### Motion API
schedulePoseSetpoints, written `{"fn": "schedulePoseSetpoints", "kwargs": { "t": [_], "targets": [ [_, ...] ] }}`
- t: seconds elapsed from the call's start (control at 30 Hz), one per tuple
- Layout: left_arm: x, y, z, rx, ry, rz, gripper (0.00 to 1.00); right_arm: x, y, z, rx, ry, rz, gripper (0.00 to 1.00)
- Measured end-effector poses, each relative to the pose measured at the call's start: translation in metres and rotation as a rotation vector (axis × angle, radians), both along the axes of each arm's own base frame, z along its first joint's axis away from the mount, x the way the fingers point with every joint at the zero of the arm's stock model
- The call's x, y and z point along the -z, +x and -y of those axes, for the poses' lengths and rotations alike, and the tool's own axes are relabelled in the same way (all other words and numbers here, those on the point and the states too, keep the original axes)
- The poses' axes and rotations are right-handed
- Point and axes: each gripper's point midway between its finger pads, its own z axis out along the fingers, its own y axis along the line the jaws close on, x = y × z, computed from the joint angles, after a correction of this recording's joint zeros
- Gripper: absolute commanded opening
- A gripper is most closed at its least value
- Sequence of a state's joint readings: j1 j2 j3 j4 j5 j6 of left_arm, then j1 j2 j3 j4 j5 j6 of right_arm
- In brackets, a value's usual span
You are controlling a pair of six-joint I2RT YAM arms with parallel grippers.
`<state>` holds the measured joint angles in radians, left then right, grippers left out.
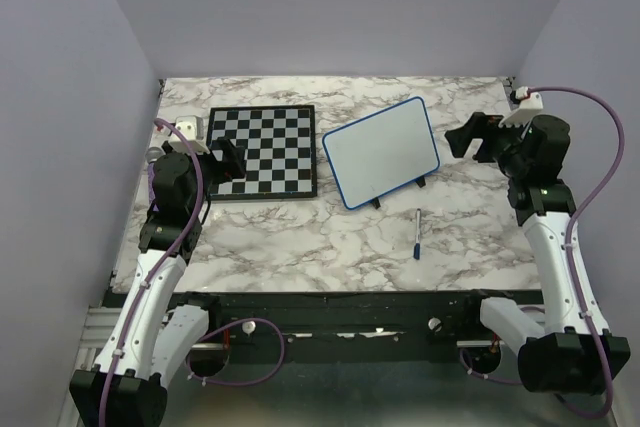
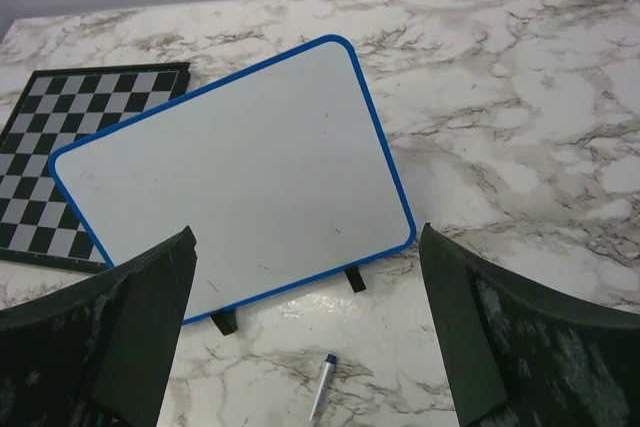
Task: Write a sentence on the whiteboard
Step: Open the whiteboard marker at the center of the board.
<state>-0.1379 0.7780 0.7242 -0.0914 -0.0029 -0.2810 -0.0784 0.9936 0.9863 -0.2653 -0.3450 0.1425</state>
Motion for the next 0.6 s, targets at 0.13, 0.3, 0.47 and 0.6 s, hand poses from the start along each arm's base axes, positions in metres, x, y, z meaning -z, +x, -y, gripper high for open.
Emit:
{"fn": "schedulePoseSetpoints", "kwargs": {
  "t": [0.13, 0.3, 0.47, 0.6],
  "targets": [
    [0.0, -0.001, 0.005, 0.03, -0.008, -0.002, 0.99, 0.007, 0.0, 0.0, 0.002, 0.006, -0.01, 1.0],
    [-0.001, -0.001, 0.013, 0.068, -0.022, 0.002, 0.99, 0.017, -0.003, -0.006, -0.049, -0.019, -0.005, 1.0],
    [-0.004, -0.001, 0.017, 0.09, -0.035, 0.01, 0.99, 0.036, -0.016, -0.025, -0.237, -0.103, 0.015, 1.0],
    [-0.005, -0.002, 0.022, 0.112, -0.047, 0.012, 0.99, 0.053, -0.026, -0.038, -0.381, -0.162, -0.004, 1.0]
  ]
}}
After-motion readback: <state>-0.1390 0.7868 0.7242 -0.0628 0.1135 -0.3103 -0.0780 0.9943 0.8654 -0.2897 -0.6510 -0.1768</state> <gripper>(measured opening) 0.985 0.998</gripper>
